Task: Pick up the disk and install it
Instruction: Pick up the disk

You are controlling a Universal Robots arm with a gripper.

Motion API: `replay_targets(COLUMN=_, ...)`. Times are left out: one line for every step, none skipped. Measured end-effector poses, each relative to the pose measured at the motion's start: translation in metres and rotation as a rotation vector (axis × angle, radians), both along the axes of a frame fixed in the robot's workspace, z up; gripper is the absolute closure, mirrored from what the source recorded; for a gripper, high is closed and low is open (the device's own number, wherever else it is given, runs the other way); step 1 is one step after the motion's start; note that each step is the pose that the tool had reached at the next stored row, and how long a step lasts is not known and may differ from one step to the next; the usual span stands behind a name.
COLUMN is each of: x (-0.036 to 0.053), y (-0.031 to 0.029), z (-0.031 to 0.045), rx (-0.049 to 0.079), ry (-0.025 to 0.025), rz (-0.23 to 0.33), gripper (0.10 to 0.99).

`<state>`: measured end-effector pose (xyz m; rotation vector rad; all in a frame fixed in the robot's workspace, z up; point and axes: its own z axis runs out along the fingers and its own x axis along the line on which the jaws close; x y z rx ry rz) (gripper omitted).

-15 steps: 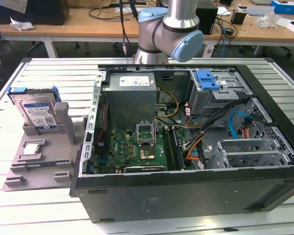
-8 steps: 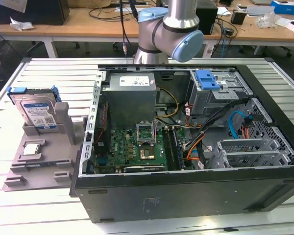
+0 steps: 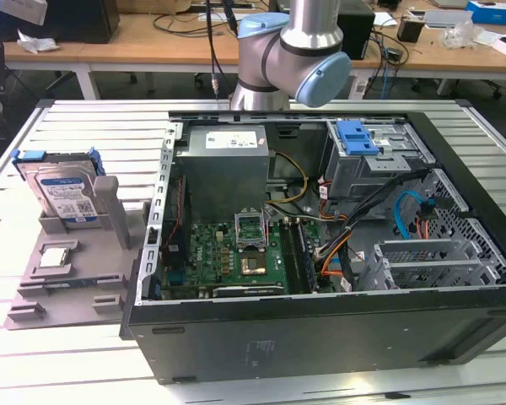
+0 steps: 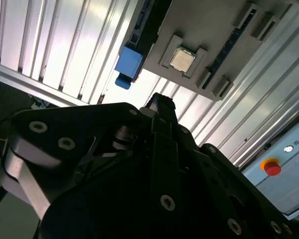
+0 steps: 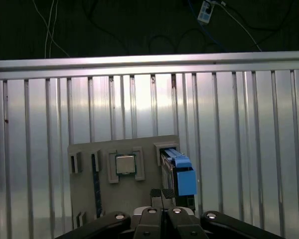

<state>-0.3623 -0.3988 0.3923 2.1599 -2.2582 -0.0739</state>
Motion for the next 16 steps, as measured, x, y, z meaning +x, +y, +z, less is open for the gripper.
replay_targets(x=0.0000, y=0.0000, z=0.0000, rx=0.000, ry=0.0000, rz=0.000, gripper=0.984)
replay_targets(x=0.0000, y=0.0000, z=0.0000, rx=0.000, ry=0.0000, rz=0.000, gripper=0.984)
replay_targets(x=0.0001, y=0.0000, z=0.0000, rx=0.000, ry=0.0000, rz=0.000, gripper=0.984)
replay_targets(x=0.0001, y=0.0000, z=0.0000, rx=0.000, ry=0.0000, rz=0.000, gripper=0.984)
replay_targets(x=0.0002, y=0.0000, z=0.0000, rx=0.000, ry=0.0000, rz=0.000, gripper=0.984)
replay_targets(x=0.0002, y=0.0000, z=0.0000, rx=0.000, ry=0.0000, rz=0.000, gripper=0.973)
replay_targets(x=0.0002, y=0.0000, z=0.0000, rx=0.000, ry=0.0001, rz=0.000, gripper=0.918)
replay_targets(x=0.0002, y=0.0000, z=0.0000, rx=0.000, ry=0.0000, rz=0.000, gripper=0.855)
replay_targets(x=0.0003, y=0.0000, z=0.0000, rx=0.000, ry=0.0000, rz=0.000, gripper=0.792)
replay_targets(x=0.0003, y=0.0000, z=0.0000, rx=0.000, ry=0.0000, rz=0.000, gripper=0.733)
replay_targets(x=0.0004, y=0.0000, z=0.0000, rx=0.000, ry=0.0000, rz=0.000, gripper=0.671)
replay_targets(x=0.0004, y=0.0000, z=0.0000, rx=0.000, ry=0.0000, rz=0.000, gripper=0.608)
replay_targets(x=0.0004, y=0.0000, z=0.0000, rx=0.000, ry=0.0000, rz=0.000, gripper=0.608)
replay_targets(x=0.0004, y=0.0000, z=0.0000, rx=0.000, ry=0.0000, rz=0.000, gripper=0.608)
replay_targets(x=0.0005, y=0.0000, z=0.0000, rx=0.000, ry=0.0001, rz=0.000, gripper=0.608)
replay_targets(x=0.0005, y=0.0000, z=0.0000, rx=0.000, ry=-0.0001, rz=0.000, gripper=0.608)
